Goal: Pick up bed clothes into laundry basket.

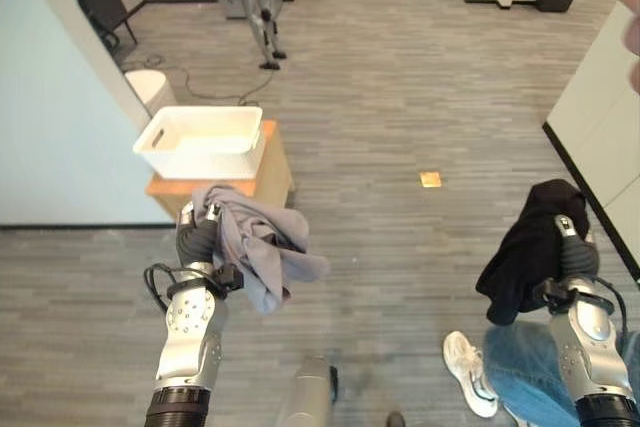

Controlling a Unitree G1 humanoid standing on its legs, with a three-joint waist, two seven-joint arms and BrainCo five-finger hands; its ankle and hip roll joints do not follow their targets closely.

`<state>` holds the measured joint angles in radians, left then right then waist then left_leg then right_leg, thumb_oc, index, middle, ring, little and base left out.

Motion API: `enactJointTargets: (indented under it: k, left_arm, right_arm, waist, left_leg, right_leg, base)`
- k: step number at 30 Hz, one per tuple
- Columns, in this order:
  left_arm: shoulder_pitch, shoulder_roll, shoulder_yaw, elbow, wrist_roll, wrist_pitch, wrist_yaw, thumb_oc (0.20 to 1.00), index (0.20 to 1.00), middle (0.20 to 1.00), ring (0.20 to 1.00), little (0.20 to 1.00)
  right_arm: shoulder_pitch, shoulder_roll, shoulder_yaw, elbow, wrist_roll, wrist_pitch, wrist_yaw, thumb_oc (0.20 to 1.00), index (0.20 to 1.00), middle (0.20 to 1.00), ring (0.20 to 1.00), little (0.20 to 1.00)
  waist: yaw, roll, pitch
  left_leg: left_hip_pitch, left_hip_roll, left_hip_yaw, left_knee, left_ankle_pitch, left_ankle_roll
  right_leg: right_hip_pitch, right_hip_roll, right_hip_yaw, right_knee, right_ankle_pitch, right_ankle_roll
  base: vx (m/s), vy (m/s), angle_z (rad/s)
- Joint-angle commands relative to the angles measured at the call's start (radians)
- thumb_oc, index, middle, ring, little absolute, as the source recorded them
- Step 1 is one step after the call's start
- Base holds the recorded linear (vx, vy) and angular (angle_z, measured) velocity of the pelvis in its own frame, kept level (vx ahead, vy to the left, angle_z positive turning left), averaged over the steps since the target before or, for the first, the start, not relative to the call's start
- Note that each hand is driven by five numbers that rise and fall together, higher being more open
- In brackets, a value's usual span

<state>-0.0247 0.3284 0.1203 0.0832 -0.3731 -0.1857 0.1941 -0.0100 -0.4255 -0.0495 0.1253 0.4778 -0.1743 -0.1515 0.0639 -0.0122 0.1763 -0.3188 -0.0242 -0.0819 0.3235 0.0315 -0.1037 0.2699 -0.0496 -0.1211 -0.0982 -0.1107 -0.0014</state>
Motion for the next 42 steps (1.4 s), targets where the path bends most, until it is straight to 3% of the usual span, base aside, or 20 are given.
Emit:
enactJointTargets:
  k: [1, 3, 4, 6, 8, 9, 11, 12, 14, 16, 18, 19, 21, 22, 23, 24, 32, 33, 39, 42]
  left_arm:
    - [0.005, 0.053, -0.028, -0.132, 0.023, -0.056, -0.026, 0.200, 0.200, 0.200, 0.200, 0.200]
    - [0.005, 0.056, -0.032, -0.140, 0.023, -0.050, -0.028, 0.200, 0.200, 0.200, 0.200, 0.200]
    - [-0.022, 0.063, -0.043, -0.143, 0.027, -0.041, -0.032, 0.200, 0.200, 0.200, 0.200, 0.200]
    - [-0.050, 0.082, -0.066, -0.138, 0.052, -0.039, -0.026, 0.200, 0.200, 0.200, 0.200, 0.200]
    - [-0.067, 0.089, -0.073, -0.139, 0.048, -0.043, -0.028, 0.200, 0.200, 0.200, 0.200, 0.200]
    - [-0.106, 0.100, -0.087, -0.153, 0.045, -0.050, -0.034, 0.200, 0.200, 0.200, 0.200, 0.200]
    - [-0.116, 0.107, -0.103, -0.167, 0.052, -0.049, -0.055, 0.200, 0.200, 0.200, 0.200, 0.200]
    - [-0.126, 0.106, -0.114, -0.165, 0.046, -0.051, -0.051, 0.200, 0.200, 0.200, 0.200, 0.200]
    - [-0.140, 0.100, -0.150, -0.162, 0.045, -0.036, -0.078, 0.200, 0.200, 0.200, 0.200, 0.200]
    - [-0.134, 0.090, -0.156, -0.172, 0.037, -0.036, -0.114, 0.200, 0.200, 0.200, 0.200, 0.200]
    - [-0.118, 0.086, -0.169, -0.185, 0.041, -0.031, -0.130, 0.200, 0.200, 0.200, 0.200, 0.200]
    - [-0.117, 0.084, -0.176, -0.189, 0.043, -0.025, -0.134, 0.200, 0.200, 0.200, 0.200, 0.200]
    - [-0.141, 0.077, -0.206, -0.168, 0.045, -0.015, -0.137, 0.200, 0.200, 0.200, 0.200, 0.200]
    - [-0.142, 0.077, -0.207, -0.167, 0.045, -0.015, -0.137, 0.200, 0.200, 0.200, 0.200, 0.200]
    - [-0.180, 0.061, -0.250, -0.137, 0.026, -0.009, -0.149, 0.200, 0.200, 0.200, 0.200, 0.200]
    - [-0.214, 0.049, -0.292, -0.104, 0.032, -0.011, -0.149, 0.200, 0.200, 0.200, 0.200, 0.200]
    - [-0.200, 0.029, -0.326, -0.093, 0.035, -0.009, -0.159, 0.200, 0.200, 0.200, 0.200, 0.200]
    - [0.107, 0.052, 0.108, -0.120, -0.042, -0.037, -0.052, 0.200, 0.200, 0.200, 0.200, 0.200]
    - [0.152, 0.046, 0.163, -0.119, -0.041, -0.045, -0.015, 0.200, 0.200, 0.200, 0.200, 0.200]
    - [0.145, 0.047, 0.185, -0.103, -0.027, -0.052, 0.009, 0.200, 0.200, 0.200, 0.200, 0.200]
  right_arm:
    - [-0.136, -0.044, 0.001, -0.075, -0.058, -0.035, 0.066, 0.200, 0.200, 0.200, 0.200, 0.200]
    - [-0.143, -0.023, 0.020, -0.084, -0.049, -0.034, 0.079, 0.200, 0.200, 0.200, 0.200, 0.200]
    - [-0.186, 0.005, 0.066, -0.095, -0.042, -0.038, 0.092, 0.200, 0.200, 0.200, 0.200, 0.200]
    - [-0.189, 0.031, 0.102, -0.099, -0.048, -0.033, 0.105, 0.200, 0.200, 0.200, 0.200, 0.200]
    - [-0.184, 0.033, 0.104, -0.112, -0.058, -0.022, 0.108, 0.200, 0.200, 0.200, 0.200, 0.200]
    - [-0.165, 0.021, 0.094, -0.125, -0.055, -0.019, 0.122, 0.200, 0.200, 0.200, 0.200, 0.200]
    - [-0.145, 0.008, 0.072, -0.122, -0.035, -0.017, 0.123, 0.200, 0.200, 0.200, 0.200, 0.200]
    - [-0.110, 0.002, 0.050, -0.135, -0.031, -0.018, 0.118, 0.200, 0.200, 0.200, 0.200, 0.200]
    - [-0.046, -0.026, -0.011, -0.159, -0.041, -0.008, 0.128, 0.200, 0.200, 0.200, 0.200, 0.200]
    - [-0.035, -0.032, -0.033, -0.172, 0.010, -0.023, 0.145, 0.200, 0.200, 0.200, 0.200, 0.200]
    - [-0.033, -0.040, -0.050, -0.153, 0.022, -0.032, 0.128, 0.200, 0.200, 0.200, 0.200, 0.200]
    - [-0.028, -0.049, -0.067, -0.151, 0.027, -0.031, 0.124, 0.200, 0.200, 0.200, 0.200, 0.200]
    - [-0.016, -0.058, -0.091, -0.167, 0.028, -0.033, 0.105, 0.200, 0.200, 0.200, 0.200, 0.200]
    - [-0.016, -0.058, -0.091, -0.167, 0.028, -0.032, 0.105, 0.200, 0.200, 0.200, 0.200, 0.200]
    - [0.018, -0.042, -0.111, -0.186, 0.015, -0.034, 0.090, 0.200, 0.200, 0.200, 0.200, 0.200]
    - [0.051, -0.020, -0.120, -0.193, -0.002, -0.035, 0.077, 0.200, 0.200, 0.200, 0.200, 0.200]
    - [0.102, 0.056, -0.115, -0.184, -0.019, -0.034, 0.084, 0.200, 0.200, 0.200, 0.200, 0.200]
    - [0.117, 0.040, -0.166, -0.119, -0.035, -0.005, 0.082, 0.200, 0.200, 0.200, 0.200, 0.200]
    - [0.077, 0.063, -0.169, -0.132, -0.043, -0.019, 0.056, 0.200, 0.200, 0.200, 0.200, 0.200]
    - [0.057, 0.064, -0.160, -0.137, -0.074, -0.020, 0.059, 0.200, 0.200, 0.200, 0.200, 0.200]
  waist:
    - [0.076, -0.044, -0.053]
    - [0.087, -0.053, -0.067]
    - [0.077, -0.029, -0.056]
    - [0.046, 0.001, -0.048]
    - [0.030, 0.004, -0.046]
    - [0.001, 0.000, -0.046]
    - [-0.025, -0.015, -0.050]
    - [-0.042, -0.025, -0.052]
    - [-0.067, -0.048, -0.057]
    - [-0.057, -0.068, -0.070]
    - [-0.060, -0.074, -0.065]
    - [-0.083, -0.079, -0.060]
    - [-0.125, -0.089, -0.055]
    - [-0.125, -0.089, -0.058]
    - [-0.176, -0.088, -0.070]
    - [-0.188, -0.067, -0.087]
    - [-0.215, -0.046, -0.125]
    - [-0.089, -0.033, -0.052]
    - [-0.076, -0.029, -0.046]
    - [-0.072, -0.014, -0.026]
  left_leg:
    - [0.146, -0.059, 0.013, -0.171, 0.073, 0.043]
    - [0.201, -0.061, 0.005, -0.226, 0.051, 0.072]
    - [0.284, -0.043, 0.027, -0.267, 0.022, 0.121]
    - [0.349, -0.018, 0.011, -0.295, 0.012, 0.135]
    - [0.362, -0.014, -0.008, -0.298, 0.014, 0.131]
    - [0.380, -0.016, -0.071, -0.291, 0.009, 0.111]
    - [0.390, -0.025, -0.163, -0.287, -0.025, 0.091]
    - [0.383, -0.034, -0.225, -0.276, -0.039, 0.083]
    - [0.357, -0.031, -0.298, -0.249, -0.047, 0.075]
    - [0.346, -0.037, -0.309, -0.211, -0.077, 0.062]
    - [0.317, -0.043, -0.327, -0.160, -0.057, 0.047]
    - [0.287, -0.035, -0.287, -0.119, -0.058, 0.042]
    - [0.254, 0.007, -0.091, -0.094, -0.063, 0.060]
    - [0.255, 0.008, -0.091, -0.094, -0.071, 0.062]
    - [0.274, 0.065, 0.131, -0.099, -0.113, 0.076]
    - [0.308, 0.077, 0.155, -0.197, -0.095, 0.070]
    - [0.367, 0.065, 0.143, -0.340, -0.036, 0.070]
    - [0.339, 0.047, 0.112, -0.310, -0.040, 0.060]
    - [0.334, 0.026, 0.110, -0.290, -0.074, 0.082]
    - [0.344, 0.012, 0.114, -0.278, -0.097, 0.115]
  right_leg:
    - [-0.023, 0.012, -0.005, 0.110, 0.028, 0.063]
    - [-0.058, -0.003, -0.013, 0.208, 0.050, 0.089]
    - [-0.213, -0.064, -0.041, 0.533, 0.198, 0.184]
    - [-0.304, -0.084, -0.032, 0.655, 0.211, 0.180]
    - [-0.335, -0.092, -0.020, 0.652, 0.181, 0.161]
    - [-0.364, -0.061, 0.076, 0.496, 0.142, 0.129]
    - [-0.356, -0.028, 0.257, 0.299, 0.112, 0.129]
    - [-0.349, 0.000, 0.393, 0.252, 0.098, 0.144]
    - [-0.306, 0.025, 0.543, 0.233, 0.083, 0.152]
    - [-0.277, 0.000, 0.487, 0.150, 0.104, 0.139]
    - [-0.260, 0.013, 0.464, 0.146, 0.105, 0.117]
    - [-0.249, 0.009, 0.428, 0.148, 0.098, 0.111]
    - [-0.241, -0.001, 0.355, 0.150, 0.095, 0.100]
    - [-0.239, -0.002, 0.353, 0.148, 0.089, 0.099]
    - [-0.241, -0.017, 0.266, 0.148, 0.084, 0.098]
    - [-0.239, -0.013, 0.230, 0.135, 0.078, 0.100]
    - [-0.229, -0.016, 0.193, 0.085, 0.103, 0.108]
    - [-0.172, -0.050, -0.067, 0.104, 0.044, 0.090]
    - [-0.181, -0.080, -0.047, 0.126, 0.047, 0.107]
    - [-0.261, -0.127, -0.019, 0.303, 0.051, 0.134]
  base:
    - [0.56, -0.017, -0.59]
    - [0.29, 0.043, -0.50]
    - [0.34, 0.081, -0.41]
    - [0.35, 0.026, -0.23]
    - [0.24, -0.139, 0.38]
    - [0.35, -0.283, 0.71]
    - [0.41, -0.325, 1.36]
    - [0.32, -0.298, 2.03]
    - [0.22, -0.380, 2.01]
    - [0.14, -0.284, 2.04]
    - [0.10, -0.248, 0.85]
    - [0.03, -0.323, 0.81]
    - [-0.06, -0.181, 1.36]
    - [-0.07, -0.165, 1.96]
    - [-0.03, -0.076, 1.92]
    - [-0.06, -0.082, 1.84]
    - [0.00, 0.002, 0.34]
    - [-0.02, 0.051, -0.18]
    - [0.03, 0.115, -0.10]
    - [0.02, 0.150, 0.13]
